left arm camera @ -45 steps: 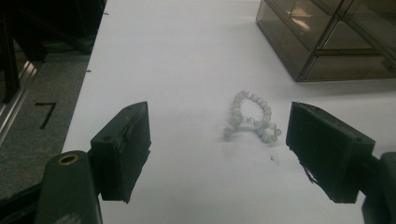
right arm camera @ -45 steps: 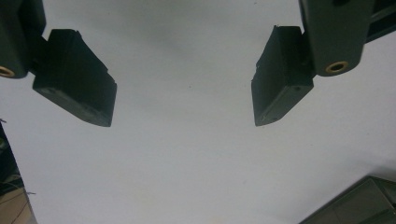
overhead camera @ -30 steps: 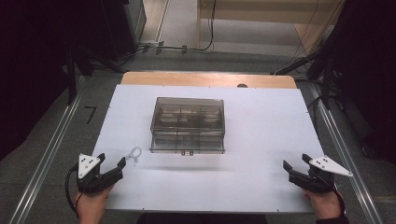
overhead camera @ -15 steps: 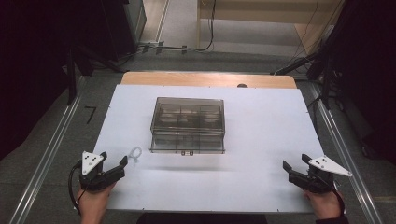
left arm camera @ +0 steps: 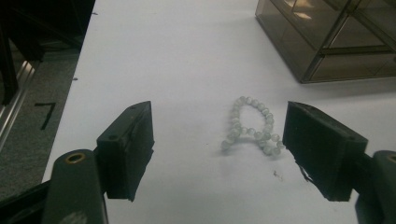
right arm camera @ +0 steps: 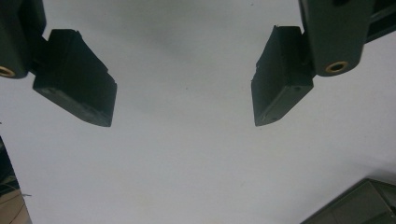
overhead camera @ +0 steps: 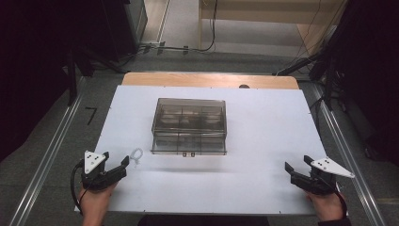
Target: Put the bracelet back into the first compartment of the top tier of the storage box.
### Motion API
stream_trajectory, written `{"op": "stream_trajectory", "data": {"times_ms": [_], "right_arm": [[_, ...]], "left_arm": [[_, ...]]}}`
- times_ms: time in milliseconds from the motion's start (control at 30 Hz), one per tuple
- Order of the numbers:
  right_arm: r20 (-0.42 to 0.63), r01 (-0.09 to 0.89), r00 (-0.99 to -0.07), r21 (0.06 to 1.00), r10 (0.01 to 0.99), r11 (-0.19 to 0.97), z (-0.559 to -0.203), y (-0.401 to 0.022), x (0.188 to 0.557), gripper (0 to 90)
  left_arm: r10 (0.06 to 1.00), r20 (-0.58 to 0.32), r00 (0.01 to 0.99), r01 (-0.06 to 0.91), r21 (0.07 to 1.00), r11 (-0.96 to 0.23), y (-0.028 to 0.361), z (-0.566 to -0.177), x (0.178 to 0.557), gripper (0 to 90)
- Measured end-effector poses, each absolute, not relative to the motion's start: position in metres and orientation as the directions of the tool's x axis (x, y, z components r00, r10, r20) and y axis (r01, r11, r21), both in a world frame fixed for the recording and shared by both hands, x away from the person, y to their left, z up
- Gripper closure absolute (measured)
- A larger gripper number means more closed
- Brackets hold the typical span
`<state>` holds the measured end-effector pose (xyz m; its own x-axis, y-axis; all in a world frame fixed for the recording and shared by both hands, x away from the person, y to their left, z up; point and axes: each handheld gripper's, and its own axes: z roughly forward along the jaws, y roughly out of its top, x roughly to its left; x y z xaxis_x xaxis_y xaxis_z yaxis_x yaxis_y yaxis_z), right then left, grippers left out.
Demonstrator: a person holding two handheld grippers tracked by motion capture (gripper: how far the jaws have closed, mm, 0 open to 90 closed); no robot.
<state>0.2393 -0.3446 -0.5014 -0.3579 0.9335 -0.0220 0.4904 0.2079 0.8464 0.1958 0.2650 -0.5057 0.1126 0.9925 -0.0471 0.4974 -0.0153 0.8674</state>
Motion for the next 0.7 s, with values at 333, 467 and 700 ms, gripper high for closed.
{"op": "stream_trajectory", "data": {"times_ms": [333,467,700], "right_arm": [[-0.022,0.492,-0.358,0.845,0.933,0.208,-0.5015,-0.3445,0.2395,21.3],[-0.022,0.491,-0.358,0.846,0.934,0.209,-0.5015,-0.3445,0.2394,21.5],[-0.027,0.487,-0.361,0.847,0.932,0.213,-0.5015,-0.3446,0.2394,21.6]], "left_arm": [[0.992,-0.048,0.119,0.509,0.861,-0.02,0.2642,-0.5081,0.2011,28.2],[0.992,-0.046,0.116,0.508,0.861,-0.019,0.2643,-0.5085,0.2021,30.2],[0.993,-0.06,0.105,0.518,0.855,-0.003,0.2665,-0.5106,0.2062,35.1]]}}
